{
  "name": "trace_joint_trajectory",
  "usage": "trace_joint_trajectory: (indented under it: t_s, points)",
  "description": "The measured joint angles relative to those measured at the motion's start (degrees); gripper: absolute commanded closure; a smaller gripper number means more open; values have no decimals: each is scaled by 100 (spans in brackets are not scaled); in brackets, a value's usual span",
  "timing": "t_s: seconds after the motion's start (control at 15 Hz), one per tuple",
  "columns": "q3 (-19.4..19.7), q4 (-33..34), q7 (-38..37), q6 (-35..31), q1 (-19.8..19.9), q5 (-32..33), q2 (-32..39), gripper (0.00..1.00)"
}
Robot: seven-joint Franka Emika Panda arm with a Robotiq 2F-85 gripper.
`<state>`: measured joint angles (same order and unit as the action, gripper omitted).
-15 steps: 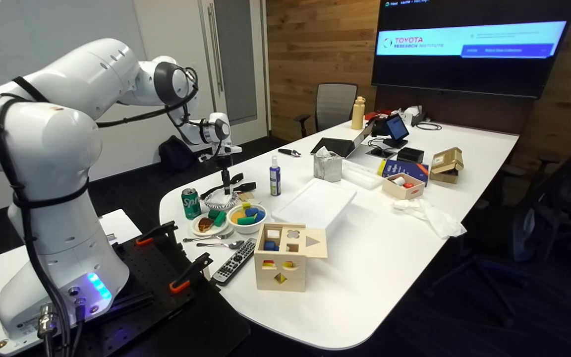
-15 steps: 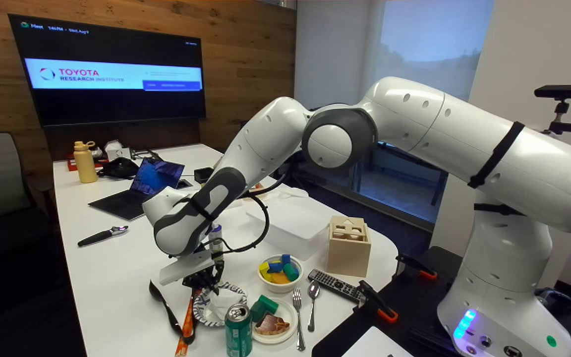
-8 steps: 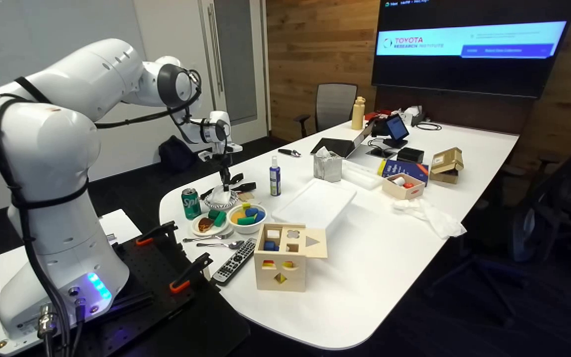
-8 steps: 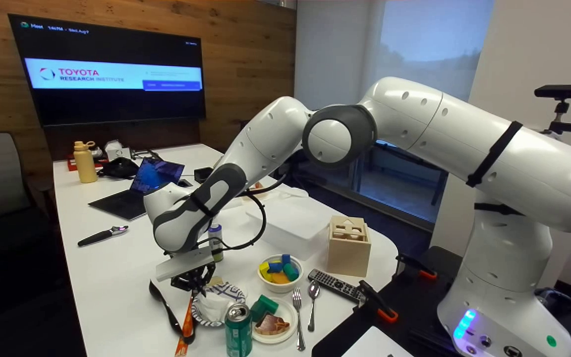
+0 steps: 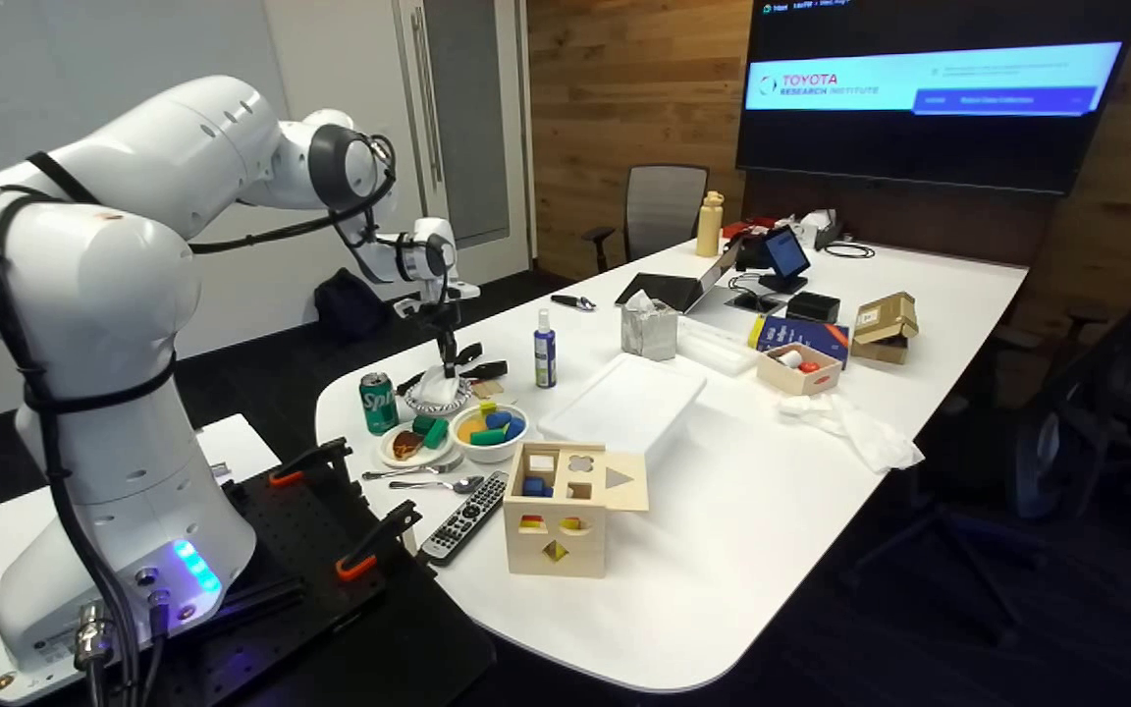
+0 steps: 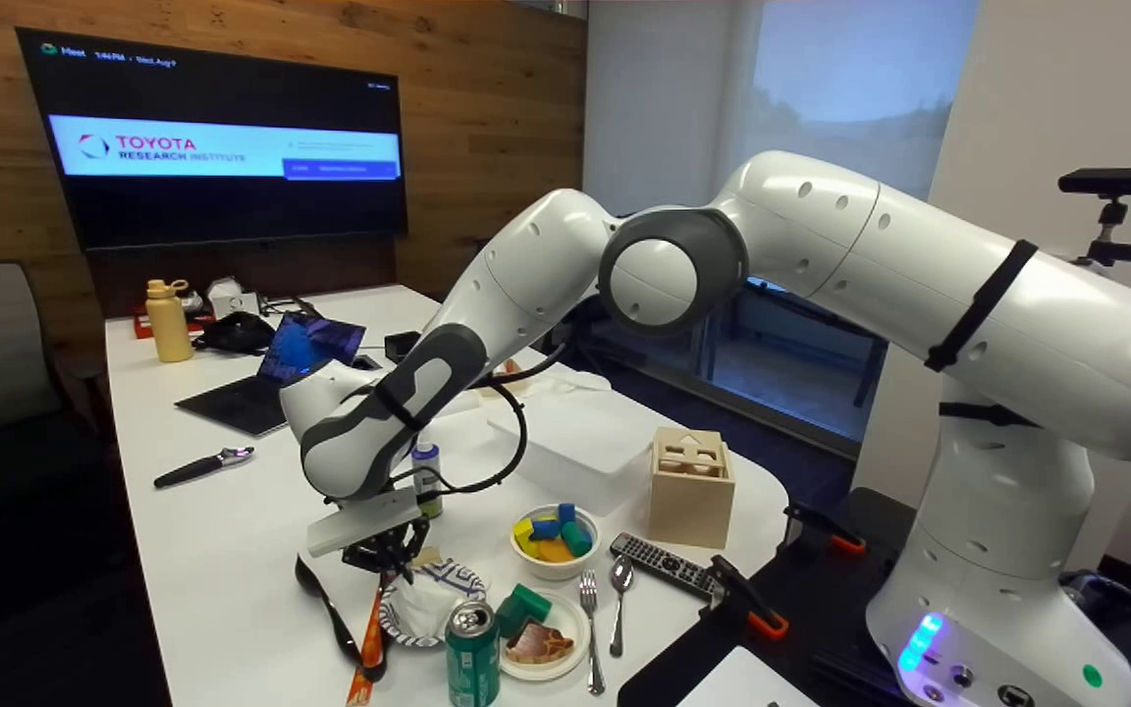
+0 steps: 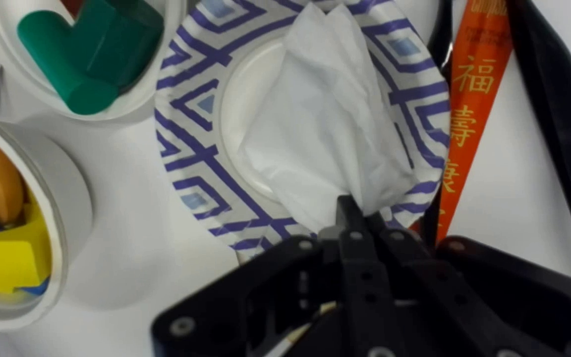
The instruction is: Wipe the striped bowl with the paper towel
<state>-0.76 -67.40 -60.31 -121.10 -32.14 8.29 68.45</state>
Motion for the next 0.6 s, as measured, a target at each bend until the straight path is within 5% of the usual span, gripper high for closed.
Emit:
trace_joint_trajectory:
  t_s: [0.6]
  points:
    - [285,31,-1006,1365,-309,0,-131,100]
